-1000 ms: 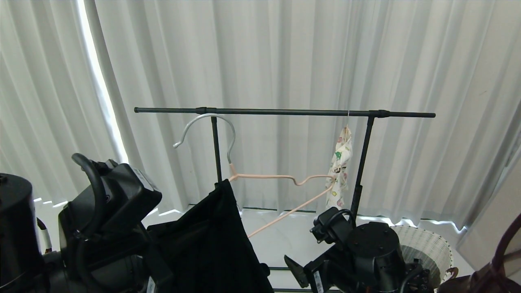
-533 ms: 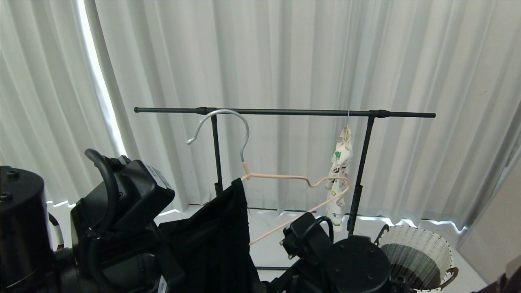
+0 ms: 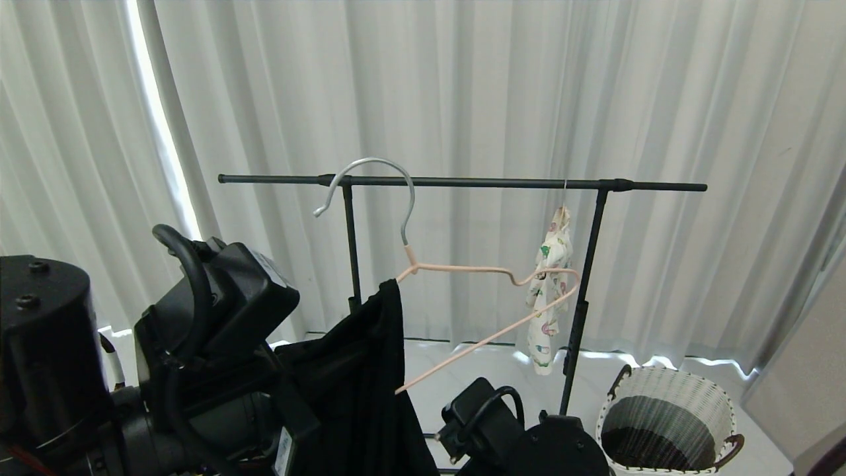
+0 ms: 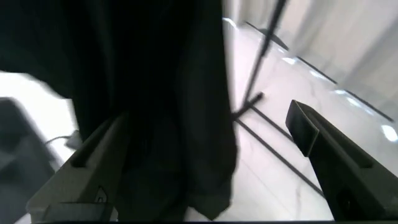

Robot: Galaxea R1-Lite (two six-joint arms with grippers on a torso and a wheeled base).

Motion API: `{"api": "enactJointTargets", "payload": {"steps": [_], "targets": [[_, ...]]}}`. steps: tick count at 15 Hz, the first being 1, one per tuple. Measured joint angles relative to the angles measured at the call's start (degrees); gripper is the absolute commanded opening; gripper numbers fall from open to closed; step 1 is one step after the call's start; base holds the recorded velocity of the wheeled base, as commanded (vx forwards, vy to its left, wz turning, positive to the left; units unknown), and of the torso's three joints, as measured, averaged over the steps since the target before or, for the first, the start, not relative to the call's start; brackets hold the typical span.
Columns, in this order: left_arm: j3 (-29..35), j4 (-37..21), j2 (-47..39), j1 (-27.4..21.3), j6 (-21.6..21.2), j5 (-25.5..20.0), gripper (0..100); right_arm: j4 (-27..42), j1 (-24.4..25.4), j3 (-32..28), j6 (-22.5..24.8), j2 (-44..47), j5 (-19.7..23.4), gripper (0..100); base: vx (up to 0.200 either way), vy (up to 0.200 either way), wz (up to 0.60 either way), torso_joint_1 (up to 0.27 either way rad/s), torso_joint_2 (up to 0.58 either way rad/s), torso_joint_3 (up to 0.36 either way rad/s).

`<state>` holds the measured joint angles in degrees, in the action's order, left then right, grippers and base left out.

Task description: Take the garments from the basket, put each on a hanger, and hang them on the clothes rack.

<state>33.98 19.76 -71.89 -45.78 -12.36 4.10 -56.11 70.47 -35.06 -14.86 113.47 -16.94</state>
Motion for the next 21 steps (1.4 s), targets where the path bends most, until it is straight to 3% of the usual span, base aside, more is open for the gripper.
{"api": "enactJointTargets", "payload": {"steps": [8, 14, 18, 21], "targets": [[0.4, 0.0, -0.1, 0.2, 0.0, 0.1, 0, 0.3, -5.9, 5.5, 7.2, 1.4, -1.3, 100, 0.0, 0.0, 0.0, 0.0, 0.0, 0.0], [-0.7, 0.0, 0.2, 1.5, -0.3, 0.2, 0, 0.3, -13.5, 9.1, 10.5, 0.5, -3.5, 100, 0.0, 0.0, 0.0, 0.0, 0.0, 0.0], [-4.5, 0.0, 2.0, 4.1, -4.6, -0.1, 0, 0.3, -21.3, 9.9, 13.4, -1.4, -3.6, 100, 0.0, 0.0, 0.0, 0.0, 0.0, 0.0], [-8.9, 0.0, 4.3, 5.1, -5.4, -0.2, 0, 0.3, -26.4, 10.0, 14.8, -2.8, -3.6, 100, 0.0, 0.0, 0.0, 0.0, 0.0, 0.0]]}}
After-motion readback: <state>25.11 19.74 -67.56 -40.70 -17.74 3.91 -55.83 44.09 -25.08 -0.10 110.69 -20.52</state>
